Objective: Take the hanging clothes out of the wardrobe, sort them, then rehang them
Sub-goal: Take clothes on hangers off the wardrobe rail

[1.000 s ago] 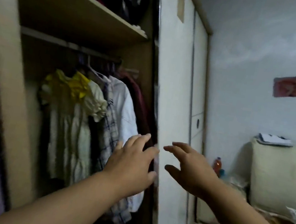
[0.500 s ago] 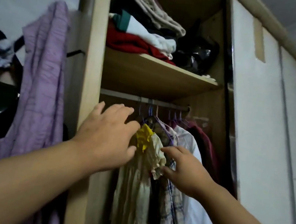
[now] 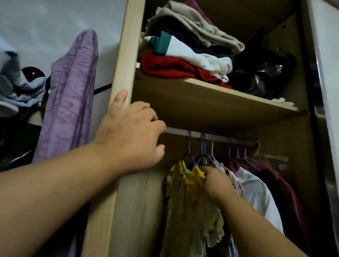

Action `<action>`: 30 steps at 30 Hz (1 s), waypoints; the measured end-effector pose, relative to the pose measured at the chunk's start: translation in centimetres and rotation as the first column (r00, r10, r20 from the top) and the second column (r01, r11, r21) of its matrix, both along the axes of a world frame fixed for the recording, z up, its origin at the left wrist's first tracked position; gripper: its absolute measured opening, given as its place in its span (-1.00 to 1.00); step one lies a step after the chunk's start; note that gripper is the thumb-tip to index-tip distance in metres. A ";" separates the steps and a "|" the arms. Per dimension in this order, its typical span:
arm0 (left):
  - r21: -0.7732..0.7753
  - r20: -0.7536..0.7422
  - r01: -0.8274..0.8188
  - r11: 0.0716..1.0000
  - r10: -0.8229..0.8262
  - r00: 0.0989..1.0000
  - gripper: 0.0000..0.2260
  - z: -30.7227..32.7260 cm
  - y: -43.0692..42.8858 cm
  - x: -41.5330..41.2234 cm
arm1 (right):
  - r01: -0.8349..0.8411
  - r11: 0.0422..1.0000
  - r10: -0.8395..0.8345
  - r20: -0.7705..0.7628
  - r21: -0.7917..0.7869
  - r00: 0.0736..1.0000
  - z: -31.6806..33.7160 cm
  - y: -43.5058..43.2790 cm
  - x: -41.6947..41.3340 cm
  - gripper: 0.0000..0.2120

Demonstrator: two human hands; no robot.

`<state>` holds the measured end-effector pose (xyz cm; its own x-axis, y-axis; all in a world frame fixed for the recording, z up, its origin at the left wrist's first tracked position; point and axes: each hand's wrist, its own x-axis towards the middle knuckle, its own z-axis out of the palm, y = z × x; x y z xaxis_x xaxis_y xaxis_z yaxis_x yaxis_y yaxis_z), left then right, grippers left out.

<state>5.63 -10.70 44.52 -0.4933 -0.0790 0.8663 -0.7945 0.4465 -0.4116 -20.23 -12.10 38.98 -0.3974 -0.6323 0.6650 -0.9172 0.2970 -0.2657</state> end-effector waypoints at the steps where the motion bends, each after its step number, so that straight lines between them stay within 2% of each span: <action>1: -0.019 0.000 -0.022 1.000 0.022 1.000 -0.58 -0.1 -0.1 -0.2 | 0.014 1.000 -0.014 0.008 0.004 1.000 0.4 -0.8 -0.5 -0.68; 7: -0.031 -0.051 -0.057 0.998 0.055 0.997 -0.58 -0.1 -0.3 -0.3 | 0.138 0.990 -0.138 0.076 0.004 0.988 1.4 -4.1 -3.0 -0.72; 12: -0.003 -0.048 -0.069 0.998 0.068 0.996 -0.59 -0.1 -0.1 -0.4 | 0.127 0.990 -0.134 0.163 0.055 0.977 0.9 -5.6 -3.8 -0.73; 19: 0.012 -0.049 -0.083 0.997 0.083 0.995 -0.60 -0.1 0.1 -0.4 | 0.086 0.986 -0.065 0.151 -0.140 0.986 0.9 -5.8 -4.2 -0.80; 23: 0.011 -0.041 -0.086 0.996 0.086 0.995 -0.60 -0.1 0.0 -0.3 | 0.060 0.979 -0.050 0.060 -0.195 0.997 1.5 -4.2 -4.2 -0.85; 30: -0.002 -0.015 -0.085 0.996 0.085 0.996 -0.62 -0.2 -0.3 -0.3 | 0.139 0.978 -0.151 -0.071 -0.156 0.986 -1.2 3.1 -3.1 -0.78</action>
